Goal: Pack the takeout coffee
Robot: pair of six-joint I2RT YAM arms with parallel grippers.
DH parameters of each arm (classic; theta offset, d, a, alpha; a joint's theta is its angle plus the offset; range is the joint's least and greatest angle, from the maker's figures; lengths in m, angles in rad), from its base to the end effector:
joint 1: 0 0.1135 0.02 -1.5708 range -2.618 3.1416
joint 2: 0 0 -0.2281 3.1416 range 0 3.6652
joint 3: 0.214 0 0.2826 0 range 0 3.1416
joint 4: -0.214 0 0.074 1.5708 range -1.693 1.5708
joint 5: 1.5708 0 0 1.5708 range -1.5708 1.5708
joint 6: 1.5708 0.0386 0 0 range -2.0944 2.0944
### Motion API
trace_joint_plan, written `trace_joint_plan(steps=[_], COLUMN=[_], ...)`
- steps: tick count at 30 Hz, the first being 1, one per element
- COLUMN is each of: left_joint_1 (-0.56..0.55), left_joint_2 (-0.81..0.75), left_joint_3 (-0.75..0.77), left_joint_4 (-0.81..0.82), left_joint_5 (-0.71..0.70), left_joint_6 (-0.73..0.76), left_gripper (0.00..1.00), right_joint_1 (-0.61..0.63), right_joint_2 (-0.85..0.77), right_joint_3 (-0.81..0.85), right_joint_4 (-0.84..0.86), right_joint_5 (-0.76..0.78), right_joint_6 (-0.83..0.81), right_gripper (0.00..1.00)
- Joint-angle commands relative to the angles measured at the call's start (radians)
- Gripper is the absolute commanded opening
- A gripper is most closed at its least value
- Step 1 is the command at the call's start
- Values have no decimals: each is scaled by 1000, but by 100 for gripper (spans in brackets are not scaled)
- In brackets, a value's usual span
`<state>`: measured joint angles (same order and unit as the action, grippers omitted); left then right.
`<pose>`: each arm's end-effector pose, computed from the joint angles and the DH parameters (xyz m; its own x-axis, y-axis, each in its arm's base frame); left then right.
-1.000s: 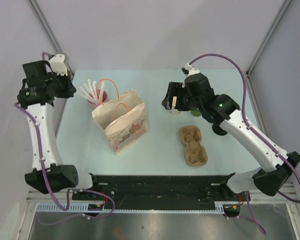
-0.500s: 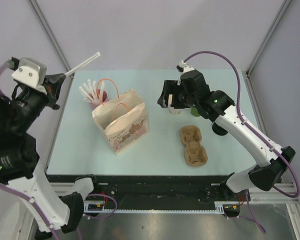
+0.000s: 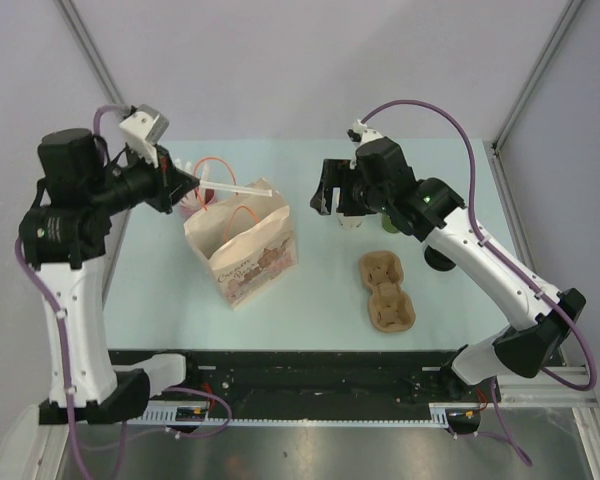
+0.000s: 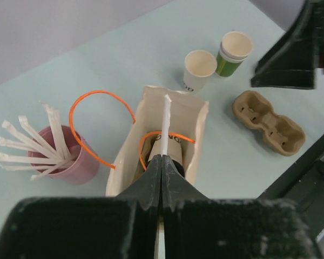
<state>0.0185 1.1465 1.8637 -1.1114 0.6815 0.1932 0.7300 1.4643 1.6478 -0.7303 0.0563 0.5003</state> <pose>0.1912 -0.0208 0.5082 -0.2680 0.1442 -0.9526 0.6304 0.7740 -0.0602 0.2641 0.2334 0.3912 -0.6422 0.0680 -0.7635 -0.3669 0.8473 0.3841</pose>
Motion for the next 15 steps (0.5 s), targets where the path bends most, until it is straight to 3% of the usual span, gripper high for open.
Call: trace_joint_plan(steps=[1, 8, 14, 15], left_joint_1=[-9, -8, -155, -167], left_joint_2=[56, 79, 133, 148], left_joint_3=[58, 32, -18, -6], left_joint_4=[-31, -67, -73, -73], left_joint_5=[-109, -114, -180, -207], left_joint_6=[49, 120, 137, 123], left_gripper=[0, 0, 0, 14], right_joint_1=[6, 5, 5, 6], right_joint_2=[-33, -44, -30, -25], right_joint_3=[37, 27, 24, 26], right_joint_4=[-9, -20, -11, -3], right_joint_5=[28, 42, 28, 24], right_joint_6=[-8, -12, -16, -13], right_gripper=[80, 80, 81, 81])
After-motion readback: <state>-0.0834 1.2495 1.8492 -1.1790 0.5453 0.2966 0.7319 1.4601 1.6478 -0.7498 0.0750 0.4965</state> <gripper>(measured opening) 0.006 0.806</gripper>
